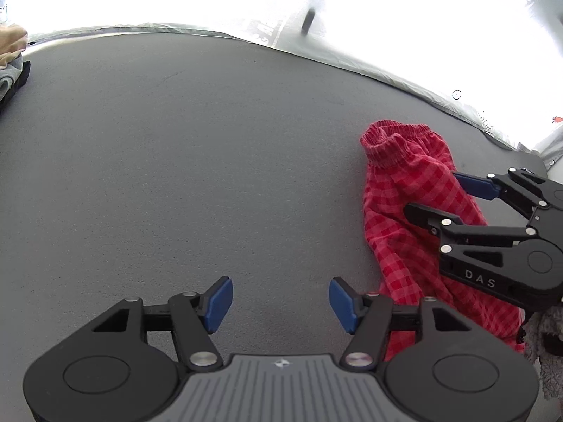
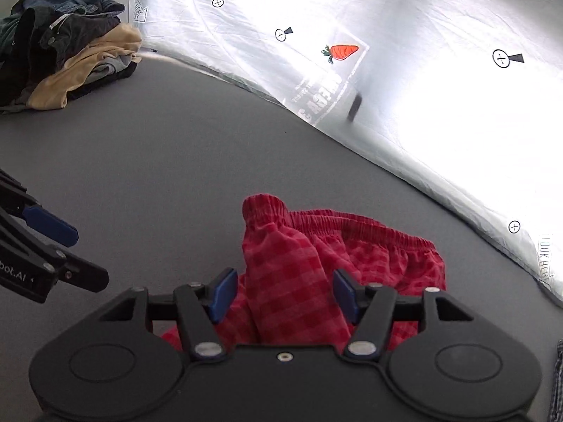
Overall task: Fold clothes
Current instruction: 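Release the folded leg with the right gripper and smooth the shorts, then grasp the shorts hem with the left gripper while the right gripper pinches the side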
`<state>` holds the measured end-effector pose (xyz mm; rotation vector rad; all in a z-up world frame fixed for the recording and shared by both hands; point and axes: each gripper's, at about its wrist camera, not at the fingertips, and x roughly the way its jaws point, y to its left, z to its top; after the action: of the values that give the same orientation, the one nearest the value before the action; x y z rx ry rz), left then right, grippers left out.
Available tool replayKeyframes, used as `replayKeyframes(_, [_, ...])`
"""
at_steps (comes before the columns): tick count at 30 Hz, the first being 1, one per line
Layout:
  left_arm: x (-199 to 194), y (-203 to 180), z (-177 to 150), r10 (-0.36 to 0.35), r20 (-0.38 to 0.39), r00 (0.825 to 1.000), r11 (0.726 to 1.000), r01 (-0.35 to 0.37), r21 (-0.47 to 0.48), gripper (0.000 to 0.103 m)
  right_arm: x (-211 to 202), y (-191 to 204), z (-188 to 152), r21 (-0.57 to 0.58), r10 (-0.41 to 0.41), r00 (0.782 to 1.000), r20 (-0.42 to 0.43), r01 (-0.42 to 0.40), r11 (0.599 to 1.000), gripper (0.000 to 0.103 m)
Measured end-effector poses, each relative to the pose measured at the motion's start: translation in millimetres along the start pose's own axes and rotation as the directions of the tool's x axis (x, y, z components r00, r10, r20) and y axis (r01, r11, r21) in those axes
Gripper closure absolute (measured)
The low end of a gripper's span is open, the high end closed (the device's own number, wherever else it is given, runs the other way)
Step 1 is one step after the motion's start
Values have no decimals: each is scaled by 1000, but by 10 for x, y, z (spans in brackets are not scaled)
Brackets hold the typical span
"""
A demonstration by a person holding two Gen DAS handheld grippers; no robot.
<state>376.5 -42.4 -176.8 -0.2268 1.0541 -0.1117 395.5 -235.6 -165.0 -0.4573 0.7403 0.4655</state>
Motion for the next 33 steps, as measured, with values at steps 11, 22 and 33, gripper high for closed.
replayKeyframes(11, [279, 122, 453, 55, 12, 998, 993, -54, -103, 41, 91, -1147, 408, 391, 263, 943, 206, -325, 861, 100])
replayKeyframes(22, [561, -400, 612, -50, -25, 998, 995, 52, 80, 40, 897, -2148, -247, 466, -135, 980, -145, 188, 864, 45])
replayKeyframes(33, [354, -579, -135, -224, -211, 952, 965, 246, 88, 40, -585, -1684, -1719, 711, -104, 968, -228, 238, 662, 42])
